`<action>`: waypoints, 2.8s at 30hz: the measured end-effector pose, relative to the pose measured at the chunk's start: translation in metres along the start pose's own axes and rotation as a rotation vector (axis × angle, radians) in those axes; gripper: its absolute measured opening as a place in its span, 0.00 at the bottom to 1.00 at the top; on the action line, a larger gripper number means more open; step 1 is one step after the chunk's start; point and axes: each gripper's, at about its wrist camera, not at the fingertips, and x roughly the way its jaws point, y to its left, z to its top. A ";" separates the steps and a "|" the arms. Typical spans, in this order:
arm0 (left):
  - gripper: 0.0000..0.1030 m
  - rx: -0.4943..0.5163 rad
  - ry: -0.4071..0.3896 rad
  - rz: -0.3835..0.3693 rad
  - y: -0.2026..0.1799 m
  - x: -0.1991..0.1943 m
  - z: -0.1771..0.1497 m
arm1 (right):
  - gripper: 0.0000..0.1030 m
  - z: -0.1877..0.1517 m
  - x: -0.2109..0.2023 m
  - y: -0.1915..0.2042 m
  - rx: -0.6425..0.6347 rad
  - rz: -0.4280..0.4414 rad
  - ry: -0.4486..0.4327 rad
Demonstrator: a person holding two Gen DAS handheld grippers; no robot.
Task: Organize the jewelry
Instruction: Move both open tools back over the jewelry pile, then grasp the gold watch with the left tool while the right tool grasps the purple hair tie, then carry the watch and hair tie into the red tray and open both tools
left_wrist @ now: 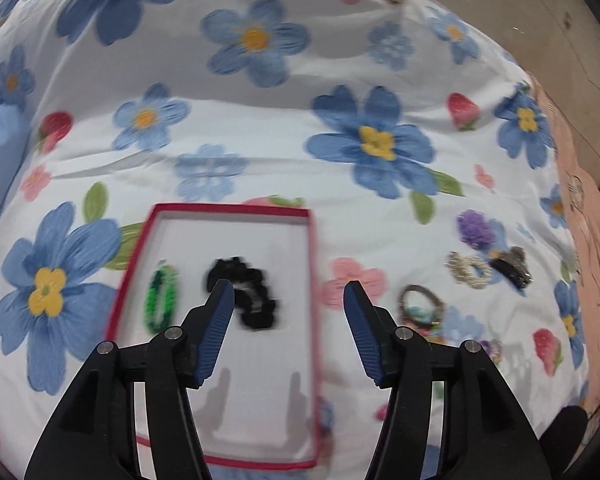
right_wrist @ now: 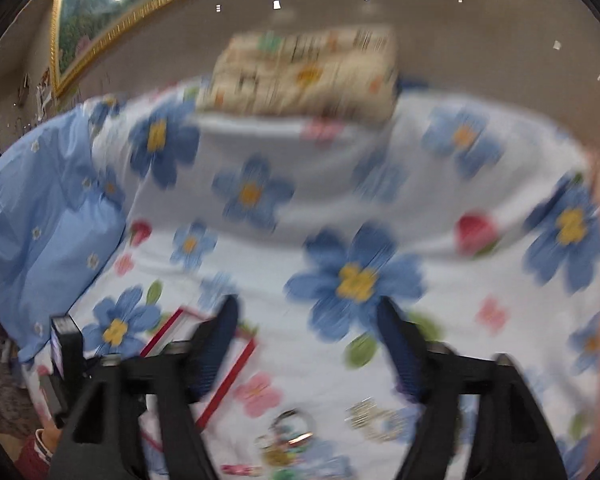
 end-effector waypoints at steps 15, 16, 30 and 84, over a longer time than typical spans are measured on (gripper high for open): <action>0.55 0.097 0.135 -0.083 -0.086 0.064 -0.029 | 0.76 -0.186 0.044 -0.089 0.288 -0.051 0.186; 0.55 0.099 0.142 -0.082 -0.087 0.068 -0.029 | 0.74 -0.194 0.053 -0.089 0.296 -0.048 0.206; 0.55 0.138 0.213 -0.102 -0.100 0.121 -0.022 | 0.53 -0.227 0.128 -0.105 0.335 -0.050 0.330; 0.04 -0.173 0.019 -0.065 0.058 -0.001 -0.068 | 0.06 -0.209 0.106 0.060 0.229 0.302 0.273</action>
